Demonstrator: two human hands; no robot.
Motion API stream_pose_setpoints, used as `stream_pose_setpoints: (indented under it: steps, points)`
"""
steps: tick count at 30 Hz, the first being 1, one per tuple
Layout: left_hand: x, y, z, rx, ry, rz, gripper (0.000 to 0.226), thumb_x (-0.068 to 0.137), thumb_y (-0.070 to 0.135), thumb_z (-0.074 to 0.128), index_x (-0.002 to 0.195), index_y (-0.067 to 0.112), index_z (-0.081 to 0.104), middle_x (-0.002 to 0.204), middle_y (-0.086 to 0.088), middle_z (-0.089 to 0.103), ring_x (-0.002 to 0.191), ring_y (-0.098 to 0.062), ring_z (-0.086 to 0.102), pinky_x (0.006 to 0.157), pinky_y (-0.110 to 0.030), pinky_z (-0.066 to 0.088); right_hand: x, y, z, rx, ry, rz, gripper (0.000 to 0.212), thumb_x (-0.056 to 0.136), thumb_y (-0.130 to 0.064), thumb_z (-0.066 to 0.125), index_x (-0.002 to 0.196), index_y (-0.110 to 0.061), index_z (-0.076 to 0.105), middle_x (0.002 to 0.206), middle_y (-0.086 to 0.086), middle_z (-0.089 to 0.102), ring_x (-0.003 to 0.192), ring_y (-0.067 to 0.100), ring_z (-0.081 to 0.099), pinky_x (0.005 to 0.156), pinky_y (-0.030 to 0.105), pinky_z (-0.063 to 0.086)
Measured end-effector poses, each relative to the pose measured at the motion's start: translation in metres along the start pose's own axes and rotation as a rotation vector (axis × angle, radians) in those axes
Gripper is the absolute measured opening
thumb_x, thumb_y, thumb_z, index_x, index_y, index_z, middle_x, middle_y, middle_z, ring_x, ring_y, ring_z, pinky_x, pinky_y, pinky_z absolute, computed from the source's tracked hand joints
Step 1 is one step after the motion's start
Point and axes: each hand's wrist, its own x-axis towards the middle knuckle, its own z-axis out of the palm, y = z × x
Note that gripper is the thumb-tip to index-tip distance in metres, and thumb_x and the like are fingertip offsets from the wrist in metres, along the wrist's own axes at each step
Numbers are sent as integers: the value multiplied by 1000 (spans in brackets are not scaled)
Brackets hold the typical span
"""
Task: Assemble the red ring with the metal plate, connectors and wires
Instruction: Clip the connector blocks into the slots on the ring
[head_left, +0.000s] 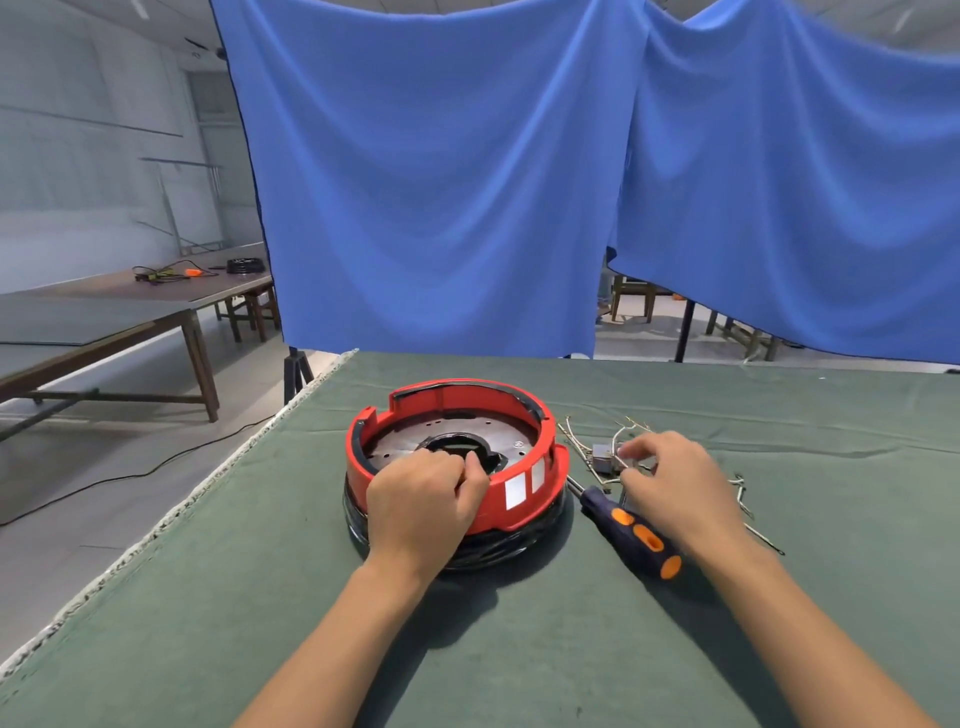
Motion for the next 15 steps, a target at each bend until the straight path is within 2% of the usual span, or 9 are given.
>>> stream_pose_setpoints:
  steps: [2, 4, 11, 15]
  points:
    - [-1, -3, 2, -14, 2, -14, 46, 84, 26, 45, 40, 13, 46, 39, -2, 44, 37, -23, 43, 40, -26, 27, 0, 3, 9, -160, -89, 46, 31, 83, -20, 53, 112, -27, 63, 117, -2, 58, 116, 23, 46, 79, 33, 43]
    - [-2, -5, 2, -25, -3, -24, 46, 84, 26, 45, 40, 13, 47, 39, -2, 44, 37, -23, 42, 41, -25, 26, 2, 1, 14, -173, -125, 75, 33, 83, -18, 52, 115, -23, 62, 116, 0, 60, 117, 25, 45, 78, 33, 46]
    - [-4, -20, -1, -32, -20, -78, 48, 83, 27, 43, 38, 12, 45, 37, -3, 41, 36, -24, 39, 47, -22, 21, 4, 4, 12, -141, -117, 97, 23, 82, -15, 58, 102, -22, 68, 105, 2, 70, 101, 26, 59, 74, 30, 47]
    - [-6, -30, -4, -67, -60, -184, 51, 82, 33, 39, 38, 10, 49, 40, -4, 43, 40, -26, 42, 47, -23, 21, 3, -1, 3, 12, 29, 27, 13, 82, -17, 65, 94, -16, 70, 98, 3, 70, 94, 27, 60, 71, 30, 40]
